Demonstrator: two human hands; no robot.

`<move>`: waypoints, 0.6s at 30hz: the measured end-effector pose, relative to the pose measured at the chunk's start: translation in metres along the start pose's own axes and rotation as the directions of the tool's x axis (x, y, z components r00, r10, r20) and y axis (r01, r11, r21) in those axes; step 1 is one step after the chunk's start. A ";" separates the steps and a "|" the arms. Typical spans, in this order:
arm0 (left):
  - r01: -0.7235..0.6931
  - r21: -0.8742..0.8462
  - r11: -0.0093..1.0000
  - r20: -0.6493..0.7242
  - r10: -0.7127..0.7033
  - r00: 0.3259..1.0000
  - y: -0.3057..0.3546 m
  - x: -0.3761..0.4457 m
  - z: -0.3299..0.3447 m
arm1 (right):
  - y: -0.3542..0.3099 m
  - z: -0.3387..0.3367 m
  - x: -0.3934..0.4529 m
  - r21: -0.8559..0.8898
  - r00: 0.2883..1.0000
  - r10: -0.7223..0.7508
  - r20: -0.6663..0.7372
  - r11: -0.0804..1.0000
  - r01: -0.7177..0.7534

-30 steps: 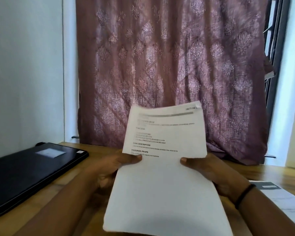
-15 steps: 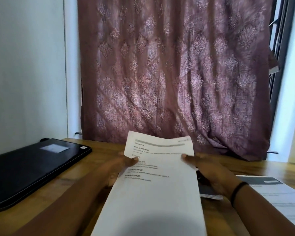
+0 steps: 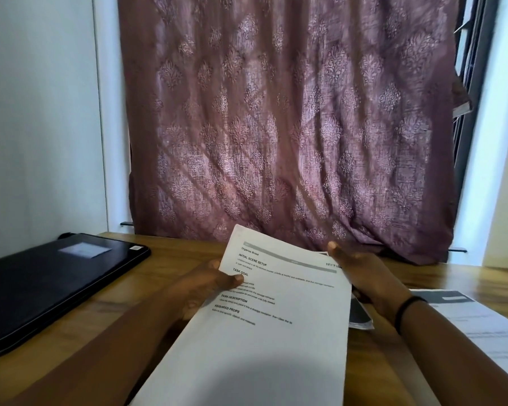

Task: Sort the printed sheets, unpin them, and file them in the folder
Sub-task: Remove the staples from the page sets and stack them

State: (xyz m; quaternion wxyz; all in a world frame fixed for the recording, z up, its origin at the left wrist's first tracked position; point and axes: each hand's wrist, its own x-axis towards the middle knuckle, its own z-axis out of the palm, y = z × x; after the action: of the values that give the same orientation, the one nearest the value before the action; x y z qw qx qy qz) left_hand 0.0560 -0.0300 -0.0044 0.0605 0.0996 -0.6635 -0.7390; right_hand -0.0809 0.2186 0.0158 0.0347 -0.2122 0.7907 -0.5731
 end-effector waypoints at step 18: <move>0.015 0.096 0.995 0.005 -0.016 1.000 0.004 -0.005 0.009 | -0.005 0.002 -0.001 -0.057 0.996 -0.086 -0.028 0.995 0.084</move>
State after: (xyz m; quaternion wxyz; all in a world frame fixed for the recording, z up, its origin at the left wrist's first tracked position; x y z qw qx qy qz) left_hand 0.0583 -0.0209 0.0008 0.0481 0.1055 -0.6976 -0.7070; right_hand -0.0775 0.2155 0.0196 -0.0077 -0.2378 0.7971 -0.5549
